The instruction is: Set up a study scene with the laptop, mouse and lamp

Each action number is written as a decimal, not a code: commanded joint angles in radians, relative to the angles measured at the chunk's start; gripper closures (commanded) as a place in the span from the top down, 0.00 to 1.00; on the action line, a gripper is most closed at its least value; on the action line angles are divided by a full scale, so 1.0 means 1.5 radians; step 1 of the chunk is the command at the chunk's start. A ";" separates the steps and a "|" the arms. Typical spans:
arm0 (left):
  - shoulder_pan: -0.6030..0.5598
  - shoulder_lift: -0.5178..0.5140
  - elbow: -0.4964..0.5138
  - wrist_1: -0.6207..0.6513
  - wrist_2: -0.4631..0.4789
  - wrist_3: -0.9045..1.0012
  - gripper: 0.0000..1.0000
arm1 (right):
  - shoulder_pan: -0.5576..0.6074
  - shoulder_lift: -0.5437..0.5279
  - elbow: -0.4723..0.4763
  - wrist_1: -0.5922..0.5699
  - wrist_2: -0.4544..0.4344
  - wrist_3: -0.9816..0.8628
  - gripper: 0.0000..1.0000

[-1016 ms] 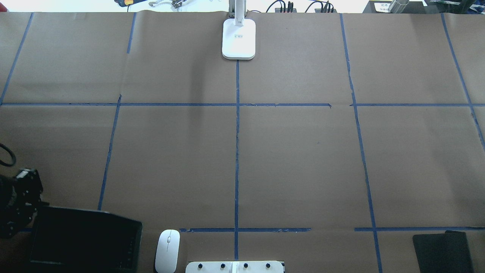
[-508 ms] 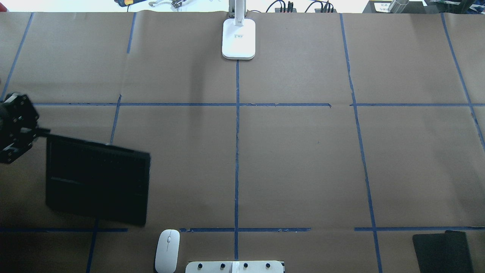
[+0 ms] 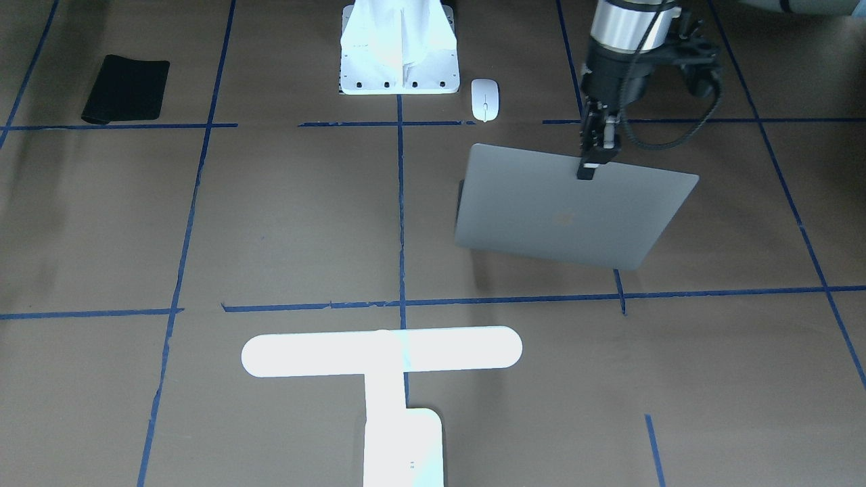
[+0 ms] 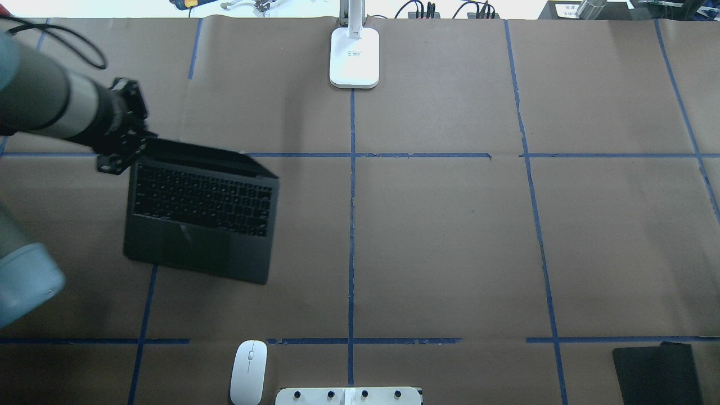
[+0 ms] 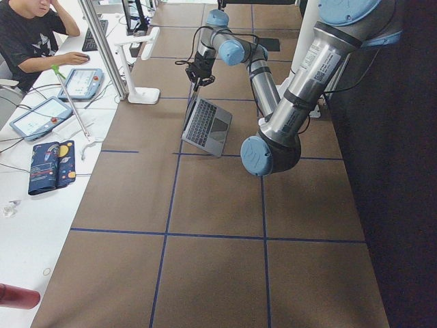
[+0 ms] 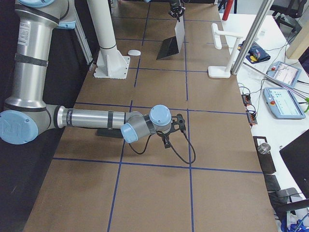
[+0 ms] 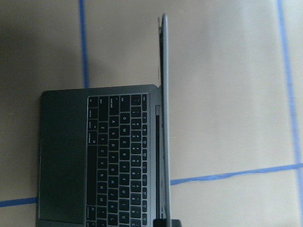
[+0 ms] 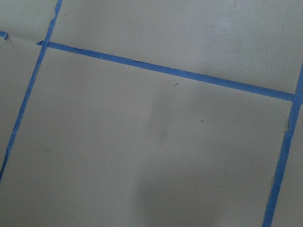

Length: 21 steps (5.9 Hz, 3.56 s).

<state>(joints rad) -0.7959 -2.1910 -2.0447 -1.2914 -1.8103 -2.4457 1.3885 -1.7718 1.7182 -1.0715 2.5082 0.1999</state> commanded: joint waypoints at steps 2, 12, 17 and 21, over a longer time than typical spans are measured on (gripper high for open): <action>0.054 -0.185 0.184 -0.007 0.057 -0.100 0.00 | 0.000 0.000 0.002 0.002 0.002 0.016 1.00; 0.102 -0.225 0.339 -0.114 0.125 -0.229 0.24 | -0.004 -0.001 -0.004 -0.001 0.002 0.062 1.00; 0.094 -0.053 0.048 -0.046 0.065 -0.034 1.00 | -0.191 0.006 0.061 0.124 -0.105 0.452 1.00; 0.081 0.059 -0.073 -0.028 0.032 0.132 1.00 | -0.441 -0.150 0.211 0.132 -0.289 0.613 0.99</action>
<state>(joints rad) -0.6668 -2.1175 -2.1467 -1.3328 -1.7596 -2.2621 0.7825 -1.9001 1.9907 -0.8780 2.1052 1.1111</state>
